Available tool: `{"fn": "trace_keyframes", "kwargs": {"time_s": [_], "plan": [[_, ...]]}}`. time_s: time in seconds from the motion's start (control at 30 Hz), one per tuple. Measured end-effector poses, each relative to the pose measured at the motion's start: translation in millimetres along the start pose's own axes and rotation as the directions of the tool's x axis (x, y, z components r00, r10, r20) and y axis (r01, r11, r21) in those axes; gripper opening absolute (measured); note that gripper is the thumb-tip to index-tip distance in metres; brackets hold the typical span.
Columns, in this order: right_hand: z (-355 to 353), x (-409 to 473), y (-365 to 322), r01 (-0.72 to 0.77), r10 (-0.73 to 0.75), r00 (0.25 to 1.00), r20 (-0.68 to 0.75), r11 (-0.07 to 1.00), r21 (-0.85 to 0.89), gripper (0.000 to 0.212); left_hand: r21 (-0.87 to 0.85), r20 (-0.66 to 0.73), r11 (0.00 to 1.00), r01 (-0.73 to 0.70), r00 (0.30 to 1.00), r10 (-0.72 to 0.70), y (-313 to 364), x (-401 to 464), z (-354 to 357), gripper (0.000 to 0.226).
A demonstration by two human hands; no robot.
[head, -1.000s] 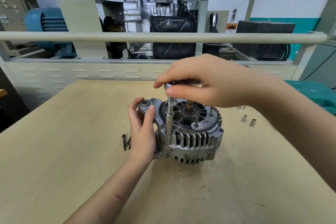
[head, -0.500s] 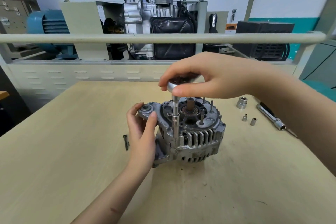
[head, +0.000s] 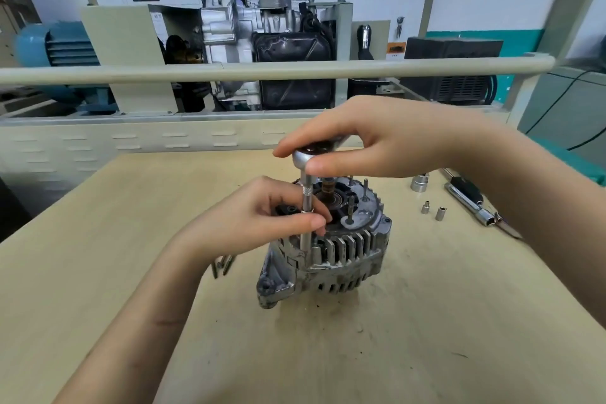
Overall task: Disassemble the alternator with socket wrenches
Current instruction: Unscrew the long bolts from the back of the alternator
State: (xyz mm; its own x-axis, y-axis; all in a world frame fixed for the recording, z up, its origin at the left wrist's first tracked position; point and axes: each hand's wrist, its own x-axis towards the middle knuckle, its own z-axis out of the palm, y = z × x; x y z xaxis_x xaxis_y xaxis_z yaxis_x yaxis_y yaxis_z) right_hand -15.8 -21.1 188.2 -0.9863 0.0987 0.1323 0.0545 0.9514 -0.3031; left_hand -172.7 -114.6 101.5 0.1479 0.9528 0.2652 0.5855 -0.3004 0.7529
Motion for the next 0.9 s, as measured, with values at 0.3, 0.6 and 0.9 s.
{"fn": "trace_keyframes", "kwargs": {"time_s": [0.3, 0.6, 0.9], "plan": [[-9.0, -3.2, -7.1, -0.072, 0.068, 0.997, -0.031, 0.984, -0.165, 0.034, -0.072, -0.041, 0.995, -0.071, 0.997, 0.068, -4.2, 2.8, 6.0, 0.019], [-2.7, -0.7, -19.9, -0.108, 0.086, 0.993, -0.084, 0.946, -0.306, 0.052, -0.075, -0.025, 0.996, -0.047, 0.999, 0.045, -6.3, 1.6, 4.7, 0.021], [10.4, -1.1, -21.1, -0.121, 0.101, 0.991, -0.085, 0.95, -0.287, 0.021, -0.121, -0.029, 0.99, -0.074, 0.997, 0.071, -7.0, -0.4, 3.7, 0.026]]}}
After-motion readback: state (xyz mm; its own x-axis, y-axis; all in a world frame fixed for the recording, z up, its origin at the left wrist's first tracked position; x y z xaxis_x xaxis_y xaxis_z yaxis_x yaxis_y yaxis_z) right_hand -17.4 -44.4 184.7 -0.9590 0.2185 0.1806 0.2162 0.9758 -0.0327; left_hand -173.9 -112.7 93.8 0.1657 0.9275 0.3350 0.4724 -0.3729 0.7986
